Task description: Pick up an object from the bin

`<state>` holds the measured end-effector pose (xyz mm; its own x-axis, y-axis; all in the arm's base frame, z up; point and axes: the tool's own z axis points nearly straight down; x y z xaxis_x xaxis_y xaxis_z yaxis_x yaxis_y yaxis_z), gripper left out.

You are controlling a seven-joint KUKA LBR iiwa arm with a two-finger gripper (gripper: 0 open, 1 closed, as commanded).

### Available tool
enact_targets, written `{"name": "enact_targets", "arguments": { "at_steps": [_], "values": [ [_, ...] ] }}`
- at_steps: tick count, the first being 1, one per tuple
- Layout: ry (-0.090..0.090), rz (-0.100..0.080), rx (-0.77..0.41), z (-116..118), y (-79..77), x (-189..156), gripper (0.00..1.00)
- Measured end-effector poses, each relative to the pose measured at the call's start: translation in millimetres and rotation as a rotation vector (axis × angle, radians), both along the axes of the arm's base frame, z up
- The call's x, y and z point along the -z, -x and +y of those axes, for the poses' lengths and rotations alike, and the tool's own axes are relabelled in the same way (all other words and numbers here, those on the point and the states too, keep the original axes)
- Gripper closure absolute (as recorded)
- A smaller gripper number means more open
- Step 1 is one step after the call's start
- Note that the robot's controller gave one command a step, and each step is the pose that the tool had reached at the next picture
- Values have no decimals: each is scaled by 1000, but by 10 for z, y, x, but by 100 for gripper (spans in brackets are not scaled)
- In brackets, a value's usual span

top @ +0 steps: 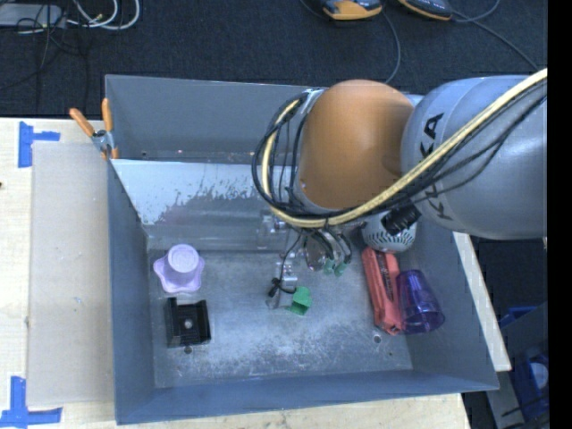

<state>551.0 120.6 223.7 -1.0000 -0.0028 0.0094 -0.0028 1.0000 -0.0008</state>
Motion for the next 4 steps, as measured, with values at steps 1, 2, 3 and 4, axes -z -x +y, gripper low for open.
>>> {"name": "enact_targets", "arguments": {
  "at_steps": [1, 2, 3, 4],
  "values": [
    [-1, -8, 3, -7, -15, -48, 0],
    [-1, -9, 83, -37, -96, 375, 0],
    [-1, -8, 74, -226, -179, 898, 0],
    [1, -2, 146, -477, -150, 1145, 0]
  ]
}}
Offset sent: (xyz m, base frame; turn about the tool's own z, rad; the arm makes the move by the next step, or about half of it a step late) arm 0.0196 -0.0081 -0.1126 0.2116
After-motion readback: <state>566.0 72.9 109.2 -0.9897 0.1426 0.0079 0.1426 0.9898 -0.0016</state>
